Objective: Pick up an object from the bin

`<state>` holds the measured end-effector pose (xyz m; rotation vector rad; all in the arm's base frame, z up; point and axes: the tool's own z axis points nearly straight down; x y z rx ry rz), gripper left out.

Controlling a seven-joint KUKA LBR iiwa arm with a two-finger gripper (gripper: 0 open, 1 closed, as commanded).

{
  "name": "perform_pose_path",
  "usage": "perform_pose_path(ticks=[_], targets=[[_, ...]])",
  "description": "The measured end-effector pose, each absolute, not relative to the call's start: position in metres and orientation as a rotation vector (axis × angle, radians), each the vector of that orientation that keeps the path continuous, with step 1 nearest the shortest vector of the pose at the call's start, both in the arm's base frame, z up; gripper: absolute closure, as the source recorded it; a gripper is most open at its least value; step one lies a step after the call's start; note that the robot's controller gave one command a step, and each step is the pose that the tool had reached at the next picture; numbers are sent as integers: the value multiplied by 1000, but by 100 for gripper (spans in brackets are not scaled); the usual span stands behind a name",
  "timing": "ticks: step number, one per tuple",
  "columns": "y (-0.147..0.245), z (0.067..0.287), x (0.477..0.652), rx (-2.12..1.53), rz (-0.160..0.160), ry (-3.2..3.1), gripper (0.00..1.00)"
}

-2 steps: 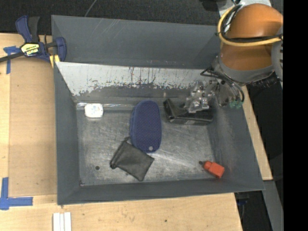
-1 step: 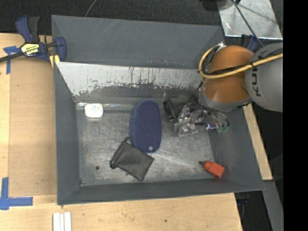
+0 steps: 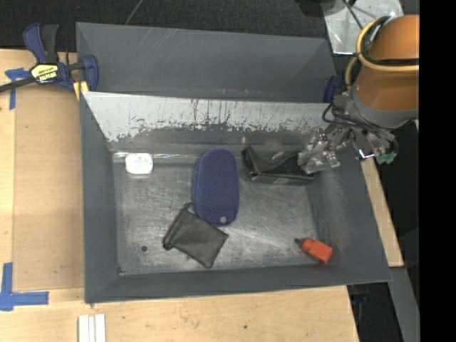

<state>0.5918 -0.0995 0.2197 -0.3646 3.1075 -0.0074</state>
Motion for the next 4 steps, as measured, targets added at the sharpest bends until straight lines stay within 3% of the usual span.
perform_pose_path(ticks=[1, 2, 3, 4], targets=[[-98, 215, 590, -367, -1, 3116, 0], [-120, 96, 623, -339, -1, 3101, 0], [-118, 100, 629, -334, -1, 3078, 100], [-128, 213, 623, -369, -4, 3114, 100]])
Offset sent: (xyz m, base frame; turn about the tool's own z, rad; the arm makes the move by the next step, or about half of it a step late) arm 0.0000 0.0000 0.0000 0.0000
